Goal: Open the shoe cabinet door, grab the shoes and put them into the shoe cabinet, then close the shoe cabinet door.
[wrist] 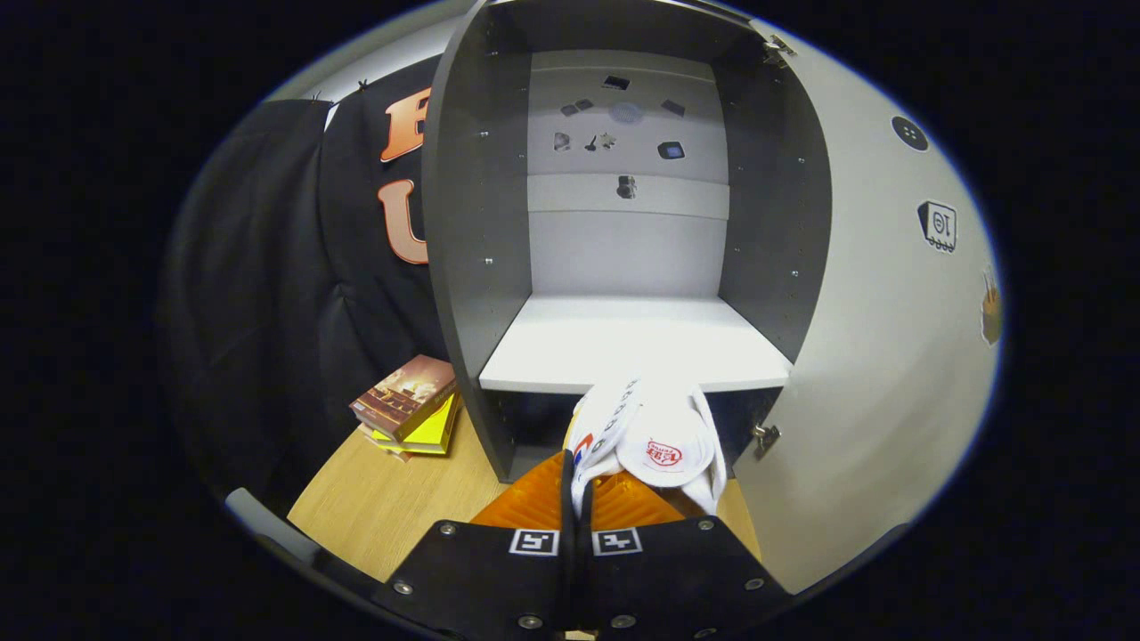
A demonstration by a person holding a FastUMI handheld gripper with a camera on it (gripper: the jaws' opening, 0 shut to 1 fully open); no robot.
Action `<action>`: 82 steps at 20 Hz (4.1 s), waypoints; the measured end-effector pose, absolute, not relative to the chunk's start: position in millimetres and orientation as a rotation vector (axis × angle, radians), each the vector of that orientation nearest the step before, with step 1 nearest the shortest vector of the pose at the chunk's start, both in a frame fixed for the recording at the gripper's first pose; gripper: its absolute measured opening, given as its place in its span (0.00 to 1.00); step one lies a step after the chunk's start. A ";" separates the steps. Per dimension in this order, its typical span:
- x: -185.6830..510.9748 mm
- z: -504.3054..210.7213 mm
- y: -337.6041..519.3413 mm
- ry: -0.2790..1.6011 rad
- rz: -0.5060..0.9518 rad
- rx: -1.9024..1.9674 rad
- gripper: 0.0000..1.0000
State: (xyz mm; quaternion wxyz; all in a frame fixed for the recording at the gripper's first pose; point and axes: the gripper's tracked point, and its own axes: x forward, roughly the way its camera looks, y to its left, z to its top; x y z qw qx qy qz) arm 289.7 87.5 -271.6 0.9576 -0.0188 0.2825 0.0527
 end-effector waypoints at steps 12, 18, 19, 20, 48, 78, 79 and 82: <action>433.8 -279.3 82.7 0.595 0.163 -0.057 0.00; 493.1 -297.4 91.1 0.601 0.181 -0.081 0.00; 495.8 -297.2 90.8 0.595 0.184 -0.078 0.00; 502.3 -297.6 90.6 0.587 0.185 -0.077 0.00; 389.6 -226.5 76.3 0.529 0.069 -0.049 0.79; 75.9 -67.7 -109.1 0.370 0.161 0.034 0.82; 72.6 -66.2 -118.8 0.364 0.156 0.029 0.82; 69.0 -62.7 -148.7 0.350 0.127 0.041 0.82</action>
